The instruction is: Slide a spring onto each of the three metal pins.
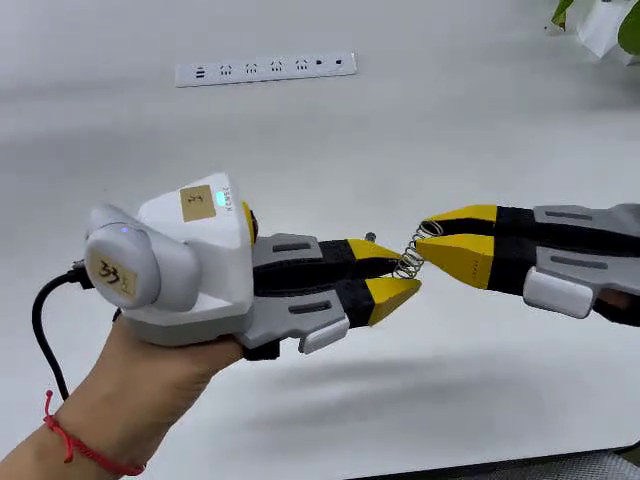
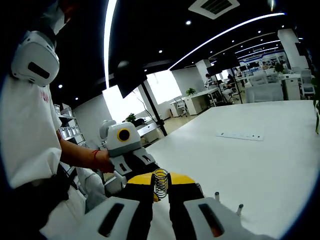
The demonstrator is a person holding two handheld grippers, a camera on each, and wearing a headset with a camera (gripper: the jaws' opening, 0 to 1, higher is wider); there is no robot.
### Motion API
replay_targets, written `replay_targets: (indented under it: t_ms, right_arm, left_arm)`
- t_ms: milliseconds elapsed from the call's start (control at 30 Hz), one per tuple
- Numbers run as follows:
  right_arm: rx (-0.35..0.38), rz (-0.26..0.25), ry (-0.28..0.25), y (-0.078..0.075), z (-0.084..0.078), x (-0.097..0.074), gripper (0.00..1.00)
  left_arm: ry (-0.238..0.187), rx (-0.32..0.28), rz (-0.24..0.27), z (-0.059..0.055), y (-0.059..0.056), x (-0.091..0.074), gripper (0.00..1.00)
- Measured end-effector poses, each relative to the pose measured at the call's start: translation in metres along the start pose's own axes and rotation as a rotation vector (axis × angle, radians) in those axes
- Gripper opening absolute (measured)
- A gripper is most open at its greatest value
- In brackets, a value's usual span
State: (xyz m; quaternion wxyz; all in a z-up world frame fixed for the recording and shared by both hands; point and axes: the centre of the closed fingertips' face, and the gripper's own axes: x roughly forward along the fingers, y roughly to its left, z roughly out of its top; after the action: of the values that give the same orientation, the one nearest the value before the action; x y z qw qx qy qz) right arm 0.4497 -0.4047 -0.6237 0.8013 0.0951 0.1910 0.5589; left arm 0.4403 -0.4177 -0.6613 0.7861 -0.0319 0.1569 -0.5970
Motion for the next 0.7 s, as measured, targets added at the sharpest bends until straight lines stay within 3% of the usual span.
replay_targets:
  t_ms: [200,700]
  right_arm:
    - [-0.079,0.008,0.057,0.0053,0.0001,0.0034,0.12]
    - [-0.179,0.015,0.128,0.0044,-0.0025,0.0040,0.12]
  left_arm:
    - [0.003,0.002,-0.008,-0.0009,-0.0014,0.0010,0.11]
    - [0.007,0.011,-0.027,-0.0010,-0.0039,0.0035,0.11]
